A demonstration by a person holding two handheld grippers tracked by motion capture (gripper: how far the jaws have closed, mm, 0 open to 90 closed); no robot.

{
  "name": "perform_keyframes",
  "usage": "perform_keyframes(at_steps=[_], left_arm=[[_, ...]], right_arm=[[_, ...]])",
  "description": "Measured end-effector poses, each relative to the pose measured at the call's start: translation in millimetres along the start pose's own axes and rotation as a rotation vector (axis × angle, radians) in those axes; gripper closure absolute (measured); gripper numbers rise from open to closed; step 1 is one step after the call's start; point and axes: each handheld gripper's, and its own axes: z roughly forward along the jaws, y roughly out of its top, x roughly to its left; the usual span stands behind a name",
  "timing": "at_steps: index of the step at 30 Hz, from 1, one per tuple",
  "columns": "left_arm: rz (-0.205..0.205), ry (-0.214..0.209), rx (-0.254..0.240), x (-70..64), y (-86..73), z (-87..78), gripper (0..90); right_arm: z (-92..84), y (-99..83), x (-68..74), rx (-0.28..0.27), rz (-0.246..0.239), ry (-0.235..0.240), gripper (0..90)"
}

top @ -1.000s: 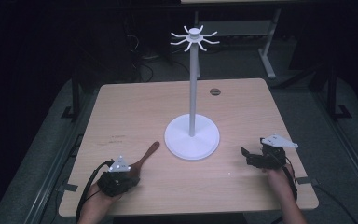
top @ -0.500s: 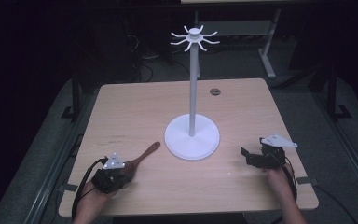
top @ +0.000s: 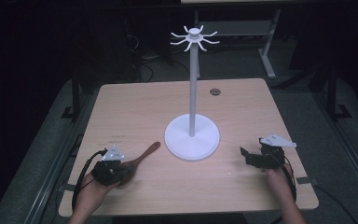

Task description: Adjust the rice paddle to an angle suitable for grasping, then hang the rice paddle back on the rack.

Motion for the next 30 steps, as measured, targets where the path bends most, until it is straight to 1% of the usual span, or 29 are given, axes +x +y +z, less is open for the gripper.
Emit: perform_keyframes(at_steps=[2,5,10,14,16,18,19,20,21,22,24,25,26,28,29,30], left_arm=[[-0.007,-0.003,0.001,2.2,3.1,0.0,89.4],[-0.001,-0.008,0.006,6.3,9.6,0.5,89.4],[0.007,-0.015,0.017,12.3,21.6,1.6,88.5],[0.007,-0.016,0.022,16.3,30.1,5.6,88.0],[-0.002,-0.017,0.035,18.1,33.1,9.3,86.7],[0.002,-0.015,0.048,21.1,36.2,12.6,85.7],[0.008,-0.015,0.057,23.1,37.9,13.9,85.2],[0.0,-0.017,0.064,24.2,39.5,15.5,83.2],[0.001,-0.017,0.082,25.7,41.6,17.1,80.6],[0.013,-0.008,0.094,27.2,43.5,19.1,77.8],[0.006,-0.006,0.109,28.1,47.1,24.9,74.1],[0.0,-0.01,0.137,28.2,49.0,27.2,72.4],[0.01,-0.009,0.153,29.5,51.1,30.0,70.8],[0.014,-0.014,0.204,30.3,54.8,35.5,68.8],[0.018,-0.014,0.22,31.3,56.7,38.6,67.9],[0.029,-0.012,0.242,32.1,58.7,41.7,66.5]], right_arm=[[0.2,0.4,0.2,-0.004,-0.001,-0.001,13.7],[-0.2,1.0,1.3,-0.006,-0.011,0.002,13.7],[-0.8,0.8,1.9,-0.006,-0.008,0.005,13.7],[-0.6,0.7,2.0,-0.005,-0.008,0.005,13.7],[-0.3,0.8,2.2,-0.004,-0.007,0.006,13.7],[-0.2,0.8,2.1,-0.002,-0.007,0.006,13.7],[-0.1,0.8,2.2,-0.002,-0.005,0.005,13.7],[-0.2,0.8,2.1,-0.002,-0.005,0.004,13.7],[-0.3,0.8,2.1,-0.002,-0.004,0.005,13.7],[-0.2,0.8,2.0,-0.002,-0.005,0.004,13.7],[0.1,0.8,2.3,-0.002,-0.004,0.005,13.7],[0.1,0.8,2.3,-0.002,-0.005,0.005,13.7],[0.2,0.7,2.2,-0.003,-0.009,0.006,13.7],[0.2,0.8,2.3,-0.002,-0.005,0.005,13.7],[0.2,0.7,2.1,-0.001,-0.006,0.004,13.7],[0.3,0.7,1.9,-0.002,-0.006,0.005,13.7]])
